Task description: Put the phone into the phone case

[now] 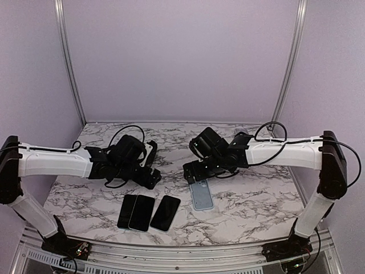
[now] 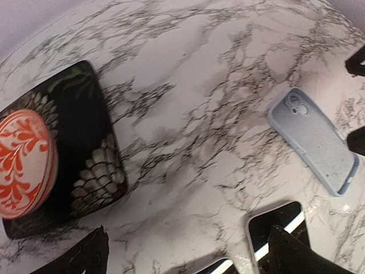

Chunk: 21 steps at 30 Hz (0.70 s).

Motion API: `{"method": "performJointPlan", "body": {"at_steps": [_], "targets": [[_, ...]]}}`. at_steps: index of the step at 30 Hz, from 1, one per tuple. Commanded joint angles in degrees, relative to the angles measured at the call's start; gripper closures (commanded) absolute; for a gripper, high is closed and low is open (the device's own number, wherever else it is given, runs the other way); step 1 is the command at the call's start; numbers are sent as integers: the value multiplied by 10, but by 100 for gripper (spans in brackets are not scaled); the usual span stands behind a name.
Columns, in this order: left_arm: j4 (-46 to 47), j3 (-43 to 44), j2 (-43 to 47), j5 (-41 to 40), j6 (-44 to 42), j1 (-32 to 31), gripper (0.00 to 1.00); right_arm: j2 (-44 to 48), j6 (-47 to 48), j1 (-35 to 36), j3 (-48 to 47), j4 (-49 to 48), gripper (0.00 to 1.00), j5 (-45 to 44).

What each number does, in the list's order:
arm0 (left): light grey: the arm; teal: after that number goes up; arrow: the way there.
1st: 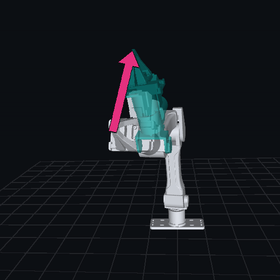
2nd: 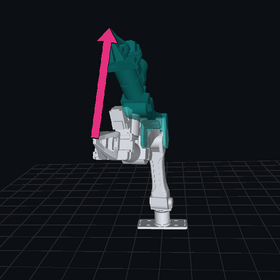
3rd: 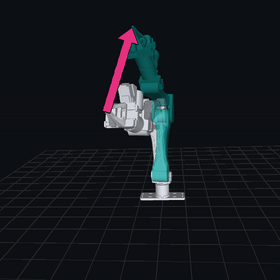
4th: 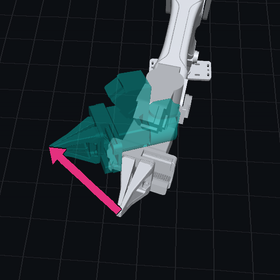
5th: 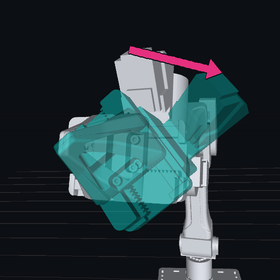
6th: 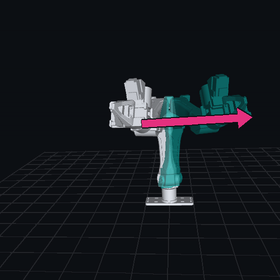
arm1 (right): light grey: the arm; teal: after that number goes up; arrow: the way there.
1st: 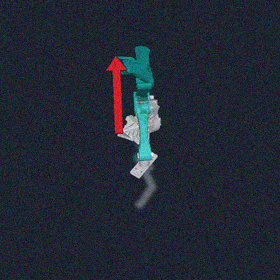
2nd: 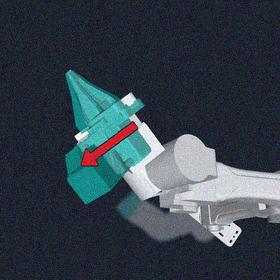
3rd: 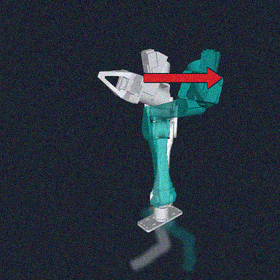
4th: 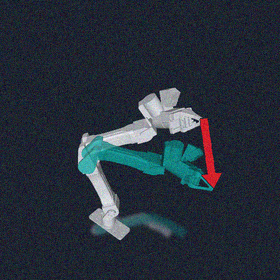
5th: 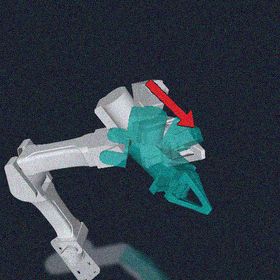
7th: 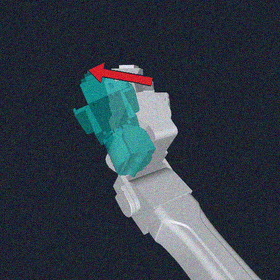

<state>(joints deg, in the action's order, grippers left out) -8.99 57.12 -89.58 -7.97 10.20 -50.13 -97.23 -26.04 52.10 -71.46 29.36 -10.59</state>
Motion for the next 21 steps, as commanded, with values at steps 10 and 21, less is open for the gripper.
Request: {"method": "performJointPlan", "body": {"at_steps": [10, 21], "targets": [[108, -202, 262, -281, 119, 20, 1, -260, -105, 165, -312, 238, 1, -115], [135, -279, 374, -263, 131, 21, 1, -393, -108, 210, -432, 320, 1, -103]]}}
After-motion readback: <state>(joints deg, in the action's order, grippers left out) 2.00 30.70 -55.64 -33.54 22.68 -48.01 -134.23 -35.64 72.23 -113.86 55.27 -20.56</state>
